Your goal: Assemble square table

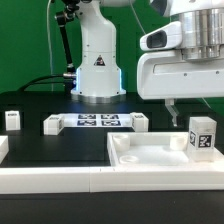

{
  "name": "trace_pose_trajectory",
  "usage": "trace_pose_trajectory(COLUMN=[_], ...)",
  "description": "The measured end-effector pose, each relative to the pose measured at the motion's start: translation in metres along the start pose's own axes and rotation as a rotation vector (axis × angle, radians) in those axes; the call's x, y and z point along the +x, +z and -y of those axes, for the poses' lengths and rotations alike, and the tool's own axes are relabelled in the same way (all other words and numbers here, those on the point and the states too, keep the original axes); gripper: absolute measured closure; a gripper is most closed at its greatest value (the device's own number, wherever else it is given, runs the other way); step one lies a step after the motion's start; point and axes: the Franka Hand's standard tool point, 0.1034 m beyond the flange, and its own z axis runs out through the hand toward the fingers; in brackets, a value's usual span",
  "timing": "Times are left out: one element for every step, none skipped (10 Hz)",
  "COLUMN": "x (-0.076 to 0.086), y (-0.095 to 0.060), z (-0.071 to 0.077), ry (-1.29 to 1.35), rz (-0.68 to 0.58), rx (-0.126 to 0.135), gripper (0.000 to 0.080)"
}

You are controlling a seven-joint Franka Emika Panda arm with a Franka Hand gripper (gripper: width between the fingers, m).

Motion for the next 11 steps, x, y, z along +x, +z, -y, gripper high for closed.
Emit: trace_pose_trajectory(x=[0.0008, 0.0019, 0.0026, 0.0052, 0.0071, 0.0067, 0.0072, 0.0071, 0.0071, 0.0072, 0.0072], y=[-0.0016, -0.0023, -0.0025, -0.0036, -0.0047, -0.0045, -0.0046, -0.0045, -0.0045, -0.0046, -0.0046], z=[0.0004, 0.0, -0.001, -0.0026, -0.0032, -0.0023, -0.0031, -0.0031, -0.0031, -0.0031, -0.003], ry=[-0.099, -0.203, -0.284, -0.41, -0.497, -0.519, -0.583, -0.571, -0.571, -0.571, -0.569], rz=[0.002, -0.004, -0.005, -0.008, -0.007, -0.008, -0.007, -0.007, -0.007, -0.007, -0.007], rx=[-0.016, -0.033, -0.043, -0.054, -0.056, -0.056, -0.06, -0.06, -0.06, -0.06, -0.06], gripper=[0.015, 0.015, 0.015, 0.015, 0.015, 0.015, 0.015, 0.0298, 0.049, 0.049, 0.0512])
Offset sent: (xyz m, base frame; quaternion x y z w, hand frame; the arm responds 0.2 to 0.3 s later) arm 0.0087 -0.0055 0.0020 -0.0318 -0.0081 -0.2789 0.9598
